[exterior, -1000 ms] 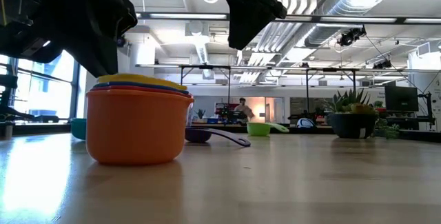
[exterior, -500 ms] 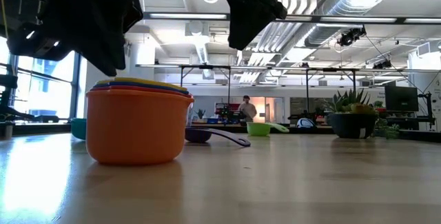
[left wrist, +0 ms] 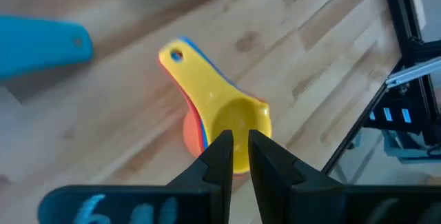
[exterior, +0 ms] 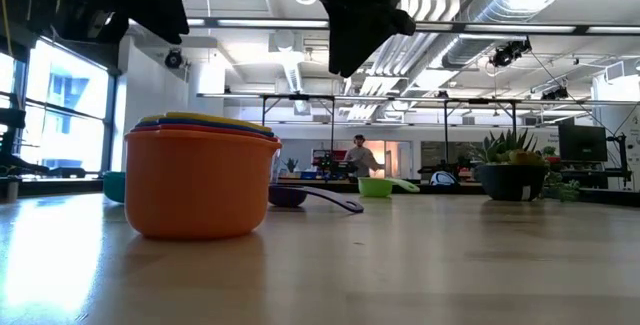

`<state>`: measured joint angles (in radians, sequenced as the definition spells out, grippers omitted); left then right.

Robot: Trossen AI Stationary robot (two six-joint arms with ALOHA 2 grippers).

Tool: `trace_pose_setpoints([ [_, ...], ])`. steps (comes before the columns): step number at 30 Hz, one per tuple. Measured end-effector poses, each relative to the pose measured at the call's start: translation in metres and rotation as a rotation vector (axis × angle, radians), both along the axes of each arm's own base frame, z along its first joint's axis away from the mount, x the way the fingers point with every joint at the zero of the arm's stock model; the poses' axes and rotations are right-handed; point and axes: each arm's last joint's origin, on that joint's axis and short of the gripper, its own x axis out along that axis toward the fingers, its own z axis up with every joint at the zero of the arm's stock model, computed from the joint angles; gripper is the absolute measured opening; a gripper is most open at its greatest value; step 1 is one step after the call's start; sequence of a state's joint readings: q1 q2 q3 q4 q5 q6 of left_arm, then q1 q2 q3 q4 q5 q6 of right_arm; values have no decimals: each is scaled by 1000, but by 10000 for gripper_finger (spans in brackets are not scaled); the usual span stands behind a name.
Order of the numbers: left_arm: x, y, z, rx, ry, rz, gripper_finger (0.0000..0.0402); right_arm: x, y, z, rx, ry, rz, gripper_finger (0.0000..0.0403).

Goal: Nest measuring cups in basket
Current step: Stack the green measuring cup on the yellow measuring cup

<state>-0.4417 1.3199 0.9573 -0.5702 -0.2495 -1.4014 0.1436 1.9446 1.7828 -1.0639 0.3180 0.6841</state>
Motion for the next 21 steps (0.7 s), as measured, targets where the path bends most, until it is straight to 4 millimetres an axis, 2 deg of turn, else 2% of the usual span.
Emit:
trace_pose_setpoints([
  [9, -25, 35, 29, 119, -29, -66, 35, 2, -18, 0, 18, -39, -147, 98],
  [21, -47, 74, 49, 315, -62, -155, 35, 4, -67, 1, 12, -43, -242, 99],
])
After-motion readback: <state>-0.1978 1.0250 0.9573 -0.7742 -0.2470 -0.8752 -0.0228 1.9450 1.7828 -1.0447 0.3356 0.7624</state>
